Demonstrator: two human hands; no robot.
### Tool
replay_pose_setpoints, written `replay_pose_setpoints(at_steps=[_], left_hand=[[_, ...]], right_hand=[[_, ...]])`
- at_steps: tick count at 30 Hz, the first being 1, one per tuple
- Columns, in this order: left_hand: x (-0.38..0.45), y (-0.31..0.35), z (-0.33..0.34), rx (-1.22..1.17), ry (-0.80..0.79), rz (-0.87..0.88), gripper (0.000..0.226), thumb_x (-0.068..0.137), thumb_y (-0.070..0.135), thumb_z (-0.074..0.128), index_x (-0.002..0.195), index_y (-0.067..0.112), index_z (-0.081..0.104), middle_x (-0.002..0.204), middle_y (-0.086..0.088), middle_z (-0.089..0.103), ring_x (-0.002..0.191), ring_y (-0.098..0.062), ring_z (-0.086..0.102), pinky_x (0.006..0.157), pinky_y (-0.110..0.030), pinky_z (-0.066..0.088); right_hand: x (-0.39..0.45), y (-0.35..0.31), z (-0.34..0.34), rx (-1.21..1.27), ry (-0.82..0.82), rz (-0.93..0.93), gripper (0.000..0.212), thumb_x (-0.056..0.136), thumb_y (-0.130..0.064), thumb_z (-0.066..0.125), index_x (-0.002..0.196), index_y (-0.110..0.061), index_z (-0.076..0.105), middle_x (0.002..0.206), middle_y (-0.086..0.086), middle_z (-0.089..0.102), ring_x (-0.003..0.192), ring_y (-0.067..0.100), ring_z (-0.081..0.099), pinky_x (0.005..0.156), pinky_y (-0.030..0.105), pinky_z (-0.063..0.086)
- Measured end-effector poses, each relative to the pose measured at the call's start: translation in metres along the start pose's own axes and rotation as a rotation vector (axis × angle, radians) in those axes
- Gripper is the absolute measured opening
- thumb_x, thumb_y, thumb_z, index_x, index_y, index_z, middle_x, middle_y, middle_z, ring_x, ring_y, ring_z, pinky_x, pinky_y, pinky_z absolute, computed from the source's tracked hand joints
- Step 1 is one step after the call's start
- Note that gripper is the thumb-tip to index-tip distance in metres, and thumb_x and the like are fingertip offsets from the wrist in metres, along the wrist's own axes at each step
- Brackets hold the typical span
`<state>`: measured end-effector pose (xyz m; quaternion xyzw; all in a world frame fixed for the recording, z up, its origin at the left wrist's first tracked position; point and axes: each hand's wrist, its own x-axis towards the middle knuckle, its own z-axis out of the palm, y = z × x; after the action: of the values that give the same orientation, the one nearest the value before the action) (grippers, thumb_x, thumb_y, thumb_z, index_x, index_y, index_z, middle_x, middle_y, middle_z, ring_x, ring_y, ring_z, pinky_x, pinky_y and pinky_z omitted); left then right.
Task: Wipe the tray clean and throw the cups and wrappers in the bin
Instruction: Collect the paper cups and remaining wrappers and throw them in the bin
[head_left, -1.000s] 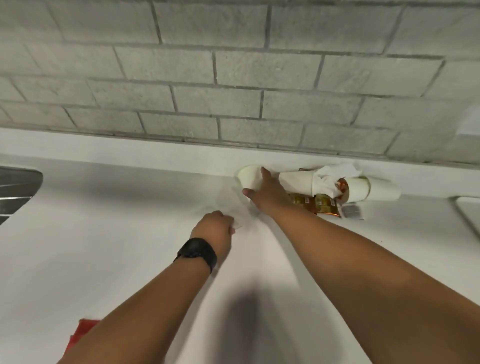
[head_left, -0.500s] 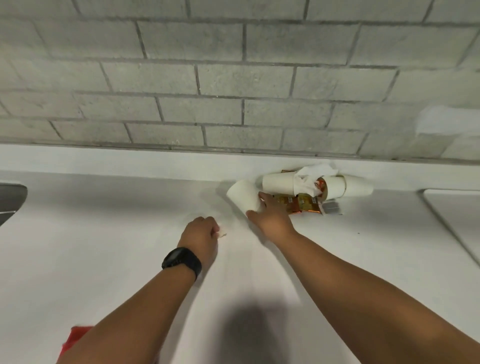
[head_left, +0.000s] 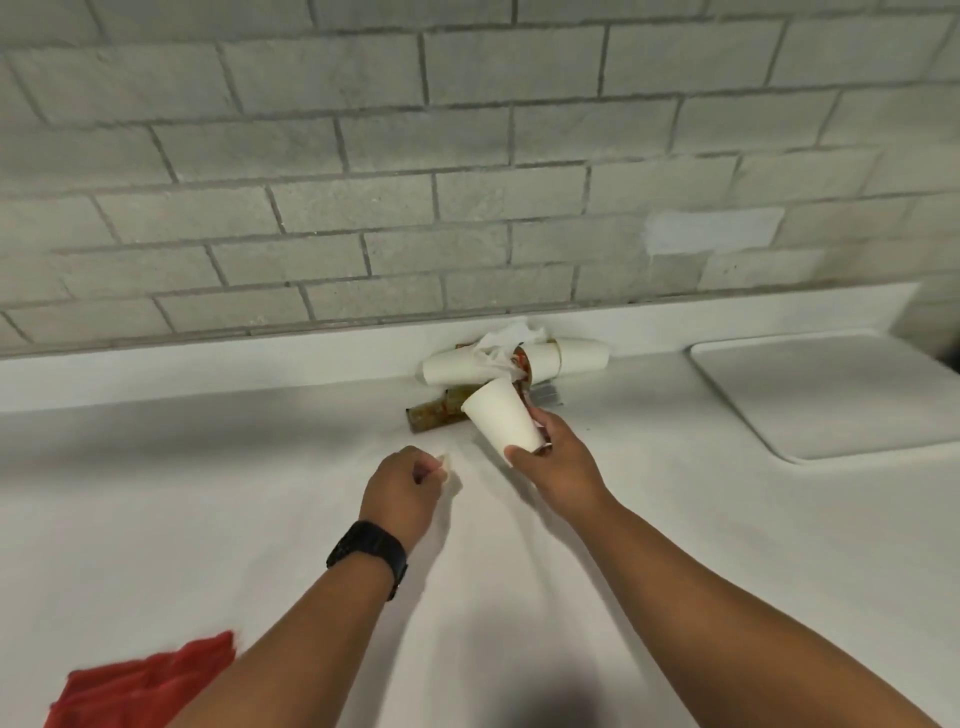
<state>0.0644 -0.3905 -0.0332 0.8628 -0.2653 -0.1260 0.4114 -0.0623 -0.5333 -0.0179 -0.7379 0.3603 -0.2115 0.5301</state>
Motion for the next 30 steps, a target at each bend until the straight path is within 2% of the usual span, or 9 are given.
replay_pose_setpoints(at_steps=[8,13,16,21,26,30], left_hand=[[-0.079,0.093,0.075,-0.265,-0.056,-0.009,0.008,0.087,0.019,0.062,0.081,0.014,0.064,0.076,0.008,0.068,0.071,-0.004,0.060,0.049,-0.008,0.037],[-0.142,0.142,0.137,-0.322,-0.117,0.017,0.006,0.085,0.018,0.063,0.081,0.015,0.065,0.074,0.007,0.068,0.074,-0.007,0.062,0.058,-0.015,0.039],[-0.178,0.168,0.179,-0.383,-0.161,0.023,0.005,0.083,0.018,0.064,0.078,0.019,0.065,0.077,0.008,0.068,0.077,-0.011,0.063,0.067,-0.023,0.046],[-0.236,0.214,0.254,-0.415,-0.350,0.039,0.005,0.084,0.021,0.064,0.079,0.023,0.065,0.083,0.003,0.068,0.081,-0.017,0.063,0.080,-0.033,0.051],[-0.260,0.251,0.300,-0.348,-0.503,0.148,0.003,0.085,0.022,0.063,0.082,0.023,0.064,0.088,0.003,0.067,0.082,-0.016,0.062,0.076,-0.030,0.049],[-0.273,0.279,0.340,-0.263,-0.661,0.276,0.002,0.085,0.024,0.064,0.083,0.023,0.064,0.086,0.005,0.067,0.077,-0.014,0.062,0.070,-0.027,0.046]], right_hand=[[-0.066,0.033,-0.117,0.056,0.129,0.005,0.062,0.080,-0.026,0.071,0.137,-0.030,0.045,0.116,-0.009,0.056,0.082,0.000,0.056,0.066,0.016,0.042],[-0.126,0.069,-0.208,0.052,0.182,0.027,0.063,0.082,-0.024,0.070,0.139,-0.029,0.043,0.114,-0.010,0.054,0.082,-0.001,0.055,0.067,0.013,0.041],[-0.162,0.092,-0.258,0.053,0.212,0.049,0.066,0.083,-0.025,0.069,0.141,-0.029,0.040,0.122,-0.007,0.053,0.089,0.006,0.056,0.067,0.014,0.041],[-0.220,0.136,-0.336,0.069,0.326,0.107,0.066,0.086,-0.023,0.068,0.144,-0.028,0.036,0.122,-0.007,0.049,0.093,0.008,0.054,0.065,0.011,0.039],[-0.256,0.168,-0.380,0.132,0.481,0.158,0.064,0.085,-0.023,0.068,0.141,-0.030,0.038,0.127,-0.004,0.052,0.102,0.014,0.057,0.073,0.016,0.044],[-0.284,0.199,-0.402,0.226,0.639,0.198,0.065,0.085,-0.022,0.069,0.142,-0.028,0.039,0.127,-0.006,0.052,0.098,0.005,0.057,0.073,0.014,0.044]])
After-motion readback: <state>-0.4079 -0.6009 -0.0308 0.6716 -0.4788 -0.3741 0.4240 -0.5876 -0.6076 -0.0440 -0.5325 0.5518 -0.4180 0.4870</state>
